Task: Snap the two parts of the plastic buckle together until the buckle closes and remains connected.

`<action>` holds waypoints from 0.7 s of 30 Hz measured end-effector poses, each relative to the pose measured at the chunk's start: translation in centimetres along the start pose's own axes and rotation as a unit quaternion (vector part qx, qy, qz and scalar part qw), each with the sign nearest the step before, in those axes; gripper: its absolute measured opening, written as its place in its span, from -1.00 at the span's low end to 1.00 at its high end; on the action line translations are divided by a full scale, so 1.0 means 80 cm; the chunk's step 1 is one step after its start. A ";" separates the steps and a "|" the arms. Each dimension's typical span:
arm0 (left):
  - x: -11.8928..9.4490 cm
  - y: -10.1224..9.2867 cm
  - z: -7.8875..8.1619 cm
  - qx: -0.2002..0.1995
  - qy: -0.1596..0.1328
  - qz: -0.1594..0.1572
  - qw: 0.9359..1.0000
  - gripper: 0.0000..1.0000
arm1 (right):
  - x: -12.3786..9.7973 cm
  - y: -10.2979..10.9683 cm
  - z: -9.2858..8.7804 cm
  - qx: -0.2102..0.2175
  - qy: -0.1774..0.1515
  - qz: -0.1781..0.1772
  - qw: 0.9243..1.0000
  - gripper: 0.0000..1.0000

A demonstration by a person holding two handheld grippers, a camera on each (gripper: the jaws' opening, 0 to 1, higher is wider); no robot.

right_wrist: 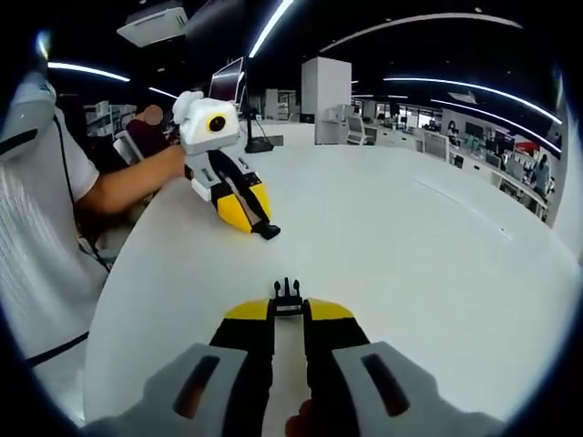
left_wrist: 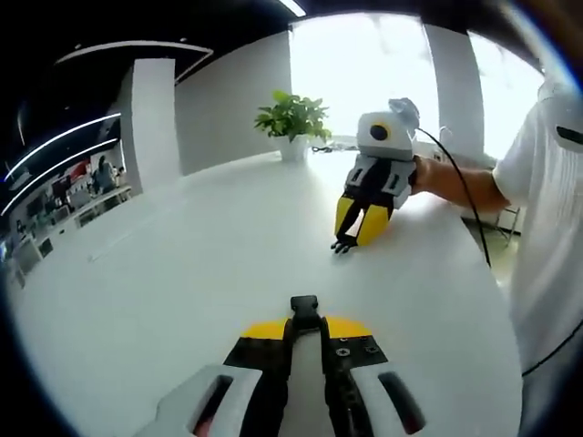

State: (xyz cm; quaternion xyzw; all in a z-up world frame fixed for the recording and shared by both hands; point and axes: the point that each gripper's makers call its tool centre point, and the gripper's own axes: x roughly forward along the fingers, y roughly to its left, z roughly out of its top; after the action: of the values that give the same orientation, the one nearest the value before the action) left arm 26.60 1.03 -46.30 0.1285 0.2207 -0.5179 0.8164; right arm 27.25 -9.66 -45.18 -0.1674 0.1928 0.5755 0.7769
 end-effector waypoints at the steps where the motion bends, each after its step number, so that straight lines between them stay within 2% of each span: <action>1: 0.000 -0.003 0.000 0.001 -0.001 -0.009 1.000 -0.77 | 0.000 0.002 0.001 0.011 -0.005 0.007 1.000 -0.75; 4: 0.000 -0.008 -0.001 0.006 -0.004 -0.024 1.000 -0.77 | 0.000 0.006 0.004 0.019 -0.014 0.019 1.000 -0.75; 12: -0.001 -0.023 -0.001 0.027 -0.001 -0.067 0.997 -0.77 | 0.003 0.006 -0.001 0.013 -0.011 0.031 0.999 -0.75; 21: -0.002 -0.028 0.000 0.037 0.000 -0.092 0.995 -0.77 | 0.004 0.014 -0.001 -0.006 -0.005 0.047 0.999 -0.75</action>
State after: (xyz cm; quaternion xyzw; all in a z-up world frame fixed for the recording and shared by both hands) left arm 24.52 0.19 -46.19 0.1382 0.2121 -0.5985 0.7601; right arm 26.23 -9.10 -45.47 -0.1598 0.1938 0.6134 0.7488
